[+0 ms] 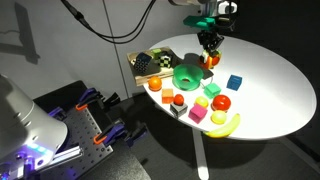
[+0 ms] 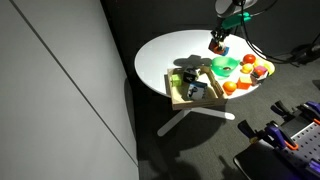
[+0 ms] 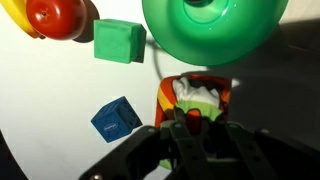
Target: Pick up the square plush toy from the table and put it in the green bowl
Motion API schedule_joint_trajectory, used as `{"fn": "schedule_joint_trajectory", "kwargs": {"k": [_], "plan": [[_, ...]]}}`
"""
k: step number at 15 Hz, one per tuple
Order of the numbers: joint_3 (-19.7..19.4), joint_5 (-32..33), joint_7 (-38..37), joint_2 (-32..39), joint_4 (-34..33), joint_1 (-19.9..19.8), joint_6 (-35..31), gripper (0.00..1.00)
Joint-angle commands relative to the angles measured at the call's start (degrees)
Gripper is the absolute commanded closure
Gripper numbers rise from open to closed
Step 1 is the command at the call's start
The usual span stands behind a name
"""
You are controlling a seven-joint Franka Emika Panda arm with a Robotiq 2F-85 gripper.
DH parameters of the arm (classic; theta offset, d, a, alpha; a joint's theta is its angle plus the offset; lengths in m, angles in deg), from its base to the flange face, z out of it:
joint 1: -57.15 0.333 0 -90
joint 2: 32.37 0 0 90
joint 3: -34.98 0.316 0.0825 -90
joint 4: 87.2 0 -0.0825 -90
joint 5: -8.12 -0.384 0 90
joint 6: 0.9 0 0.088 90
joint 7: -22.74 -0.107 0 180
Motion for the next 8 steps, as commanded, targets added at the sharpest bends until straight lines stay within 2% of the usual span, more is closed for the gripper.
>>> {"fn": "schedule_joint_trajectory", "kwargs": {"k": [1,8], "plan": [[0.79,0.75,2.26,-7.16,8.57,-0.62,-0.76,0.91],[1.13,1.42,6.68,-13.71,19.84,-1.21,-0.93,0.92]]}}
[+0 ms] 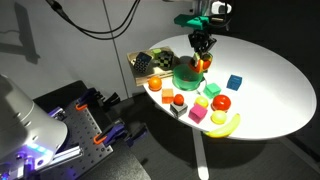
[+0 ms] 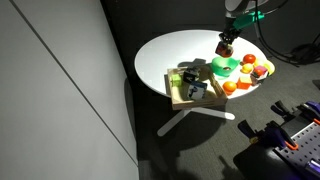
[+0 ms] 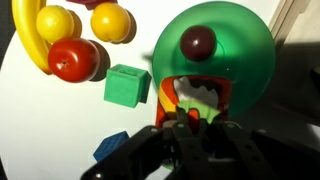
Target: Pick up the square plush toy from the table and put it in the green bowl
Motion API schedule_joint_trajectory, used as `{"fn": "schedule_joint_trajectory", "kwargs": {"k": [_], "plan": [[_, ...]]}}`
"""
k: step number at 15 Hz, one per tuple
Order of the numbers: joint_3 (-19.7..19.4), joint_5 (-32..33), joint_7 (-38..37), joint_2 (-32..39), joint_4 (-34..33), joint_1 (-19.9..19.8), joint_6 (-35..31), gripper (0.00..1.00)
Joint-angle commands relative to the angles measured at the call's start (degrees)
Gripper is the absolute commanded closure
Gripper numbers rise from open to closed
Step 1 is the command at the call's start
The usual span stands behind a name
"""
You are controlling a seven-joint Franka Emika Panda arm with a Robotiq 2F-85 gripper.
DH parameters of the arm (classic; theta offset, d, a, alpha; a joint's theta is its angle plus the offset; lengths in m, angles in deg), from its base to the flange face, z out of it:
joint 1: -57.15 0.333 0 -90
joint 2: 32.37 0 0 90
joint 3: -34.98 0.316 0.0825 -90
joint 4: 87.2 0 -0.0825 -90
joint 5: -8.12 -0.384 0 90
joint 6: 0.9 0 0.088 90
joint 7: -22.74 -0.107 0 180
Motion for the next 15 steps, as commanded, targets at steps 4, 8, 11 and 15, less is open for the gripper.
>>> {"fn": "schedule_joint_trajectory", "kwargs": {"k": [4,8,11,15], "plan": [[0.86,2.09,3.10,-4.85,9.36,-0.89,-0.92,0.49],[1.15,2.31,3.78,-5.17,10.92,-1.14,-0.95,0.20],[1.75,1.50,5.02,-6.53,12.23,-1.55,-0.65,0.00],[2.89,0.16,7.09,-9.91,14.28,-2.22,0.03,0.00]]}}
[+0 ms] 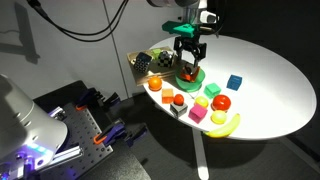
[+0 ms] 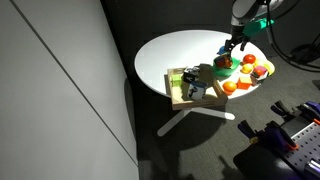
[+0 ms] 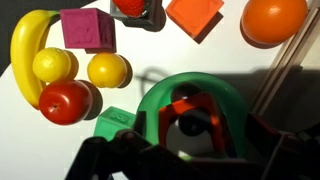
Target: Pick up the square plush toy from the table and put it in the green bowl
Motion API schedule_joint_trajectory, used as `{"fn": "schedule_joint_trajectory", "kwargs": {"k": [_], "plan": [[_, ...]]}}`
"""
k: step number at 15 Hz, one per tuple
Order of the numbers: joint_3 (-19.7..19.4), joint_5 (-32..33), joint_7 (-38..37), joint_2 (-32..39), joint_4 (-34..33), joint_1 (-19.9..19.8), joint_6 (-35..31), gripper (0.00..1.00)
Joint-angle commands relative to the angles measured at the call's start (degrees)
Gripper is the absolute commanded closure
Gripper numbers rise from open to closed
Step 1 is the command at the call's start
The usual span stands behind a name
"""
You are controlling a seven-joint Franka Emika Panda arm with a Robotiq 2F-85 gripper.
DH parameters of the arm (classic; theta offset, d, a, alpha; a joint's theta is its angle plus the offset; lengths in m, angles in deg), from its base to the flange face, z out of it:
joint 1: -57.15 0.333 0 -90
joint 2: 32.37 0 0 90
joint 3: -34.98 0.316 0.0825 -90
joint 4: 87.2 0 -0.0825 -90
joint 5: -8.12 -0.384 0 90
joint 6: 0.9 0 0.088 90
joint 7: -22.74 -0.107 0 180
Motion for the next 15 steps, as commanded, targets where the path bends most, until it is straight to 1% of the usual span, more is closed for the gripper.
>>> {"fn": "schedule_joint_trajectory", "kwargs": {"k": [1,3,6,9,15], "plan": [[2.20,-1.47,3.21,-5.47,3.87,-2.00,0.49,0.00],[3.13,-2.97,4.23,-7.29,4.84,-2.55,0.81,0.00],[4.52,-6.94,5.65,-9.96,6.12,-3.28,1.92,0.00],[5.13,-10.02,6.84,-12.58,7.49,-3.39,3.48,0.00],[5.42,-11.66,7.79,-19.46,11.94,-2.76,4.97,0.00]]}}
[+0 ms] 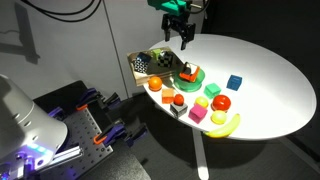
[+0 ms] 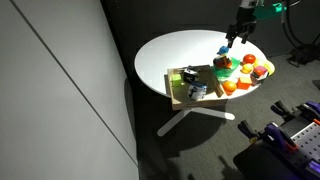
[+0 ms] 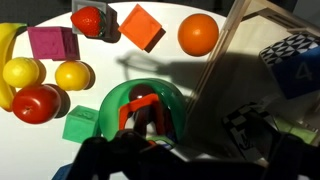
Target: Pick up the square plush toy from the table and put it in the green bowl
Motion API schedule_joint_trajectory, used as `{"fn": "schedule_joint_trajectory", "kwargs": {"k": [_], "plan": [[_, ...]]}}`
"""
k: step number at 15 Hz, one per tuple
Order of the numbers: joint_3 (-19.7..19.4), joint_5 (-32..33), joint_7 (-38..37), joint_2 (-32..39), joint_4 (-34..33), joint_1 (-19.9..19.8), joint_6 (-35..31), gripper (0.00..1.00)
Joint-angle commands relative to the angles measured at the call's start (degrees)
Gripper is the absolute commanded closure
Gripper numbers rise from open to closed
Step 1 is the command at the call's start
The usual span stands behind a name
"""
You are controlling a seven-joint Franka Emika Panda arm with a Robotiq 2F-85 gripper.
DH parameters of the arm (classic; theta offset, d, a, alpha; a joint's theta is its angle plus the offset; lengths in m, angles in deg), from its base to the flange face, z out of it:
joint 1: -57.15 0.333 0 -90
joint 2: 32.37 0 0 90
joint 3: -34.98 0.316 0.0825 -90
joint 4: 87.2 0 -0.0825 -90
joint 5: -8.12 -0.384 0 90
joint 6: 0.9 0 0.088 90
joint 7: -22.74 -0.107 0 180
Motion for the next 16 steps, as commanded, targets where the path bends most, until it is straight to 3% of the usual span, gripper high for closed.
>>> {"fn": "schedule_joint_trajectory", "kwargs": {"k": [1,10,16], "plan": [[0.68,-1.82,2.38,-6.78,4.93,-0.38,1.00,0.00],[0.31,0.23,1.85,-17.02,12.17,0.58,2.80,0.00],[0.24,-0.03,1.16,-16.23,11.96,0.70,2.76,0.00]]}}
